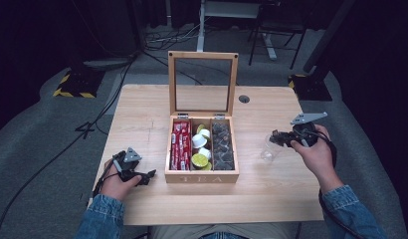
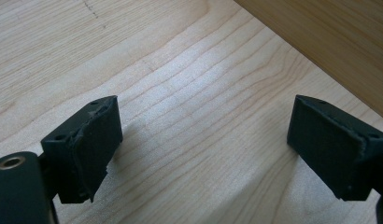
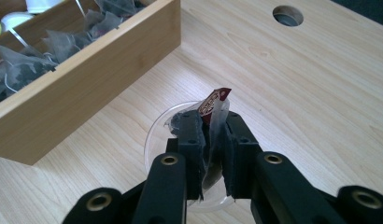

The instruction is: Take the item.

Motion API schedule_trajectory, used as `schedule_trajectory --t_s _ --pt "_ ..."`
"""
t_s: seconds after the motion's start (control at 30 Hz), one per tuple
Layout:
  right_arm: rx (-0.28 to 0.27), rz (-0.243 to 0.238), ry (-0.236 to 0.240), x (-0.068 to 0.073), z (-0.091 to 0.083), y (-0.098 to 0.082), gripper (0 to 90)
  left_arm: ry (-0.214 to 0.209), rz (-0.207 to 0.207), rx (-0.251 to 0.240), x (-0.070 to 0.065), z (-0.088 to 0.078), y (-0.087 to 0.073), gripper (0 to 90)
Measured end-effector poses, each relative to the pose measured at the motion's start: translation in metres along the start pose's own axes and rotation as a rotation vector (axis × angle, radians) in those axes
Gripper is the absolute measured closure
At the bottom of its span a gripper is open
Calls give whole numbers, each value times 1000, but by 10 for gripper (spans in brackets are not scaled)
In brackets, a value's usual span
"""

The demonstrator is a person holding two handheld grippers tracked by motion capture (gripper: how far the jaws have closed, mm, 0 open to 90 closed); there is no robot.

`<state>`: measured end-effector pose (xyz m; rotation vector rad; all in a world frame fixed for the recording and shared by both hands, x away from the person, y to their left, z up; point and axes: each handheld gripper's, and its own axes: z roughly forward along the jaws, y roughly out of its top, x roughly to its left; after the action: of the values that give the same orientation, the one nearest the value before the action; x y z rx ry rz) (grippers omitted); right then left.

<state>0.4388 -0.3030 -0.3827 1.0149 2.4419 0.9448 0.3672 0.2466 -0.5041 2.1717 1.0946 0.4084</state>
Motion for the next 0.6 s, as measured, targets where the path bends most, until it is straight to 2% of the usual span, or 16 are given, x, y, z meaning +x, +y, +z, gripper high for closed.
schedule_trajectory --t_s 0.43,0.47,0.53,0.6 --pt "37 -8 4 3 9 -4 794 0 0 0 0 0 0 107" --pt "39 -8 8 3 9 -5 782 0 0 0 0 0 0 107" --pt "20 -10 19 2 9 -6 689 0 0 0 0 0 0 107" --pt "18 -6 21 2 9 -6 674 0 0 0 0 0 0 107"
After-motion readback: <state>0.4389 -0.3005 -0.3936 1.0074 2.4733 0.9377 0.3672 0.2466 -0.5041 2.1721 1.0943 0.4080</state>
